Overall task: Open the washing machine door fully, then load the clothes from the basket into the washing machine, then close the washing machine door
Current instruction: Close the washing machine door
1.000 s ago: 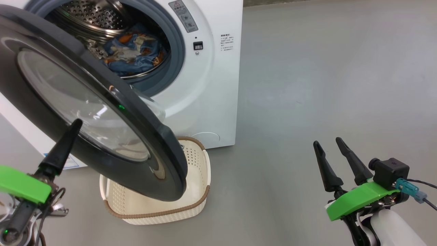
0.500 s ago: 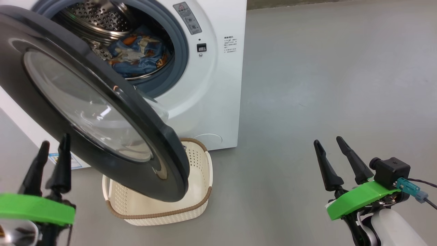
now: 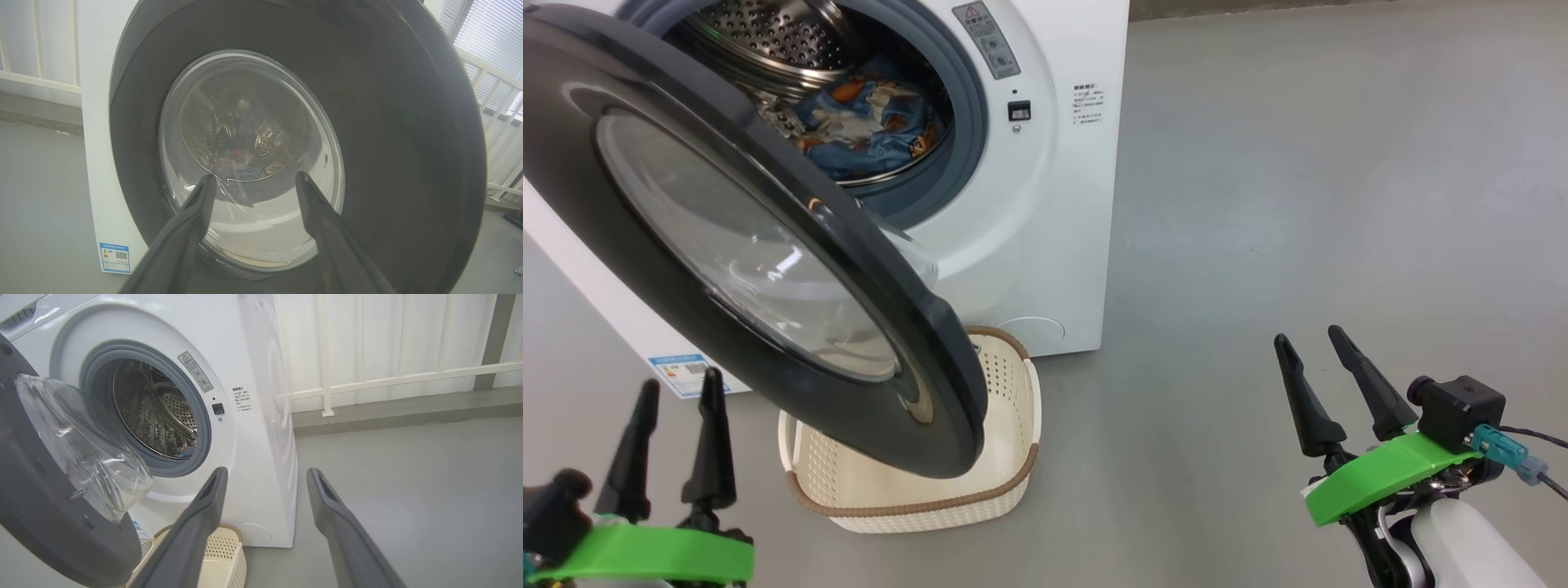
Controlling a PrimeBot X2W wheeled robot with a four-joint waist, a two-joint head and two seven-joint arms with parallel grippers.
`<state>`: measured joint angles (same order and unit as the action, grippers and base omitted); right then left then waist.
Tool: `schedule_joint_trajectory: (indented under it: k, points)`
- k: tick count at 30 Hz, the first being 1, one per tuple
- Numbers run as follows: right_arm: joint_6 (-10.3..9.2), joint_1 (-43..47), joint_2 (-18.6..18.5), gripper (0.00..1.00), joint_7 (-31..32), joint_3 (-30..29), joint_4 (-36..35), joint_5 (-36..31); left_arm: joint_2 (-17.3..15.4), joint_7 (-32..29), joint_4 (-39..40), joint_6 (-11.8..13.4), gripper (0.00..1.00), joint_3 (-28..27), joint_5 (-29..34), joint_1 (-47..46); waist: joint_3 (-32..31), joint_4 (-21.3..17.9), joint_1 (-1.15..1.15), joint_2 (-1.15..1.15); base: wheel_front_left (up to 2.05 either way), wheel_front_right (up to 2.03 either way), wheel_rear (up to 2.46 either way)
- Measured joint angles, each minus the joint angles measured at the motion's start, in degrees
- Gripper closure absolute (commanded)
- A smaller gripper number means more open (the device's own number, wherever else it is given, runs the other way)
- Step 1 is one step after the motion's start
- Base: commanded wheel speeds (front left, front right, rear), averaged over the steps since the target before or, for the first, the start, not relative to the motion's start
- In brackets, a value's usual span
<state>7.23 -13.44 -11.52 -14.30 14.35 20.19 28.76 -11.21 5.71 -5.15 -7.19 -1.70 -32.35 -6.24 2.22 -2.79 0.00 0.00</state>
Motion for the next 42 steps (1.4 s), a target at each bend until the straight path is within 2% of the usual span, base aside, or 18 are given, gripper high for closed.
schedule_joint_trajectory:
  k: [7, 14, 42]
  points:
    - [0.0, 0.0, 0.01, 0.0, 0.0, 0.05, 0.01, -0.01, 0.27, 4.0, -3.78, 0.13, 0.0, 1.78, 3.18, 0.74, -0.04, 0.29, 0.0, 0.0, 0.0, 0.0, 0.0]
    - [0.0, 0.0, -0.11, 0.0, 0.0, 0.15, -0.01, -0.01, 1.42, 6.66, -6.8, 1.71, 0.0, 1.75, 4.43, 0.79, -0.14, -0.04, 0.0, 0.0, 0.0, 0.0, 0.0]
    - [0.0, 0.0, -1.15, 0.0, 0.0, 0.52, 0.15, 0.0, 1.35, 7.93, -9.26, 1.79, 0.0, 3.05, 6.3, 0.79, -0.66, 0.81, 0.0, 0.0, 0.0, 0.0, 0.0]
